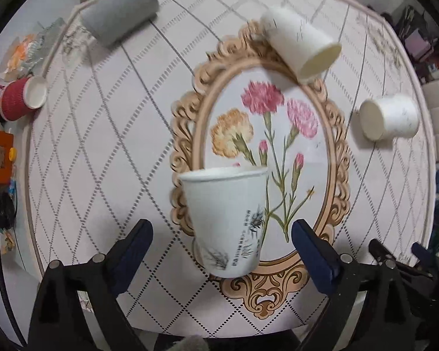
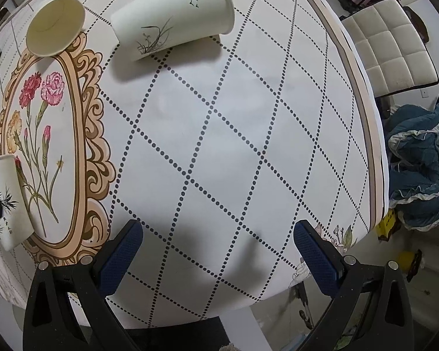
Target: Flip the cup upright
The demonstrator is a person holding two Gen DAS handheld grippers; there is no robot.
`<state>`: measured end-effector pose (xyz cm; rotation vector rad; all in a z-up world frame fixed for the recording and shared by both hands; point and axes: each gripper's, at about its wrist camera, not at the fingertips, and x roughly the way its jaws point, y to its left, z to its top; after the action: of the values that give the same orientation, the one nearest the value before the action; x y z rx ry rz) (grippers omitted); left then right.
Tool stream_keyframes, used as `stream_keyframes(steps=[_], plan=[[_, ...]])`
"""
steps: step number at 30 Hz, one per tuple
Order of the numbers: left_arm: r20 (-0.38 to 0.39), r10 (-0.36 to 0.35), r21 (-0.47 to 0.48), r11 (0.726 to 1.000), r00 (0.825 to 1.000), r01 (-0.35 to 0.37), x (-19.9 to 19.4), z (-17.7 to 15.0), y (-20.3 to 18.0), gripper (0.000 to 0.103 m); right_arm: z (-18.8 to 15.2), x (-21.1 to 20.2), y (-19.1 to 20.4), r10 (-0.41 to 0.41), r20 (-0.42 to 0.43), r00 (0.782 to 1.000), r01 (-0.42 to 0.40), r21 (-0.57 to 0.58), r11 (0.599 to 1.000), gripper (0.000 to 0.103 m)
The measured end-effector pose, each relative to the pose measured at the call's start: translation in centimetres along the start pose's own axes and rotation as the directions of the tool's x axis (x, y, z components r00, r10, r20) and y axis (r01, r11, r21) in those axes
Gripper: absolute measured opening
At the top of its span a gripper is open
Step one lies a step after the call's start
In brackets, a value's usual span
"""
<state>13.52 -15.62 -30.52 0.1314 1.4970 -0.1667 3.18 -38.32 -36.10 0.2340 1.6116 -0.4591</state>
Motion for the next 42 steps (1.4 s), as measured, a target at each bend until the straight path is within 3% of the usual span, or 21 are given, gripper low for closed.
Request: stream_keyframes(steps=[5, 12, 17, 27, 31, 42], plan=[[0.141, -0.005, -0.073, 0.997, 0.99, 0.015, -3.8, 0.1, 3.4, 0.103, -0.1, -0.7, 0.1, 0.023, 0.011, 1.0, -0.023, -0.003, 1.0, 0.103], [0.224, 0.169, -0.145, 0.98, 0.96, -0.139, -6.1, -1.2, 7.0, 0.103, 0.1, -2.9, 1.9, 0.072, 0.042, 0.997, -0.069, -0.062, 0.996, 0.103], [0.192, 0.248, -0.185, 0.959, 0.949, -0.213, -5.2, -2.9, 9.9, 0.103, 0.0, -5.5, 5.0, 0.133, 0.065, 0.989, -0.123, -0.133, 0.983, 0.103], [0.089, 0.259, -0.24, 0.943, 0.962, -0.231, -1.5, -5.9, 15.0, 0.103, -0.6, -8.8, 13.0, 0.253, 0.034, 0.967, -0.236, -0.25, 0.939, 0.099], [0.044, 0.252, -0.255, 0.938, 0.967, -0.233, -0.2, -6.6, 16.9, 0.103, 0.0, -8.9, 16.8, 0.263, 0.015, 0.965, -0.247, -0.295, 0.923, 0.087], [-0.014, 0.255, -0.24, 0.938, 0.967, -0.251, 1.5, -7.1, 19.4, 0.103, 1.8, -6.4, 22.3, 0.225, -0.029, 0.974, -0.222, -0.316, 0.922, 0.073]])
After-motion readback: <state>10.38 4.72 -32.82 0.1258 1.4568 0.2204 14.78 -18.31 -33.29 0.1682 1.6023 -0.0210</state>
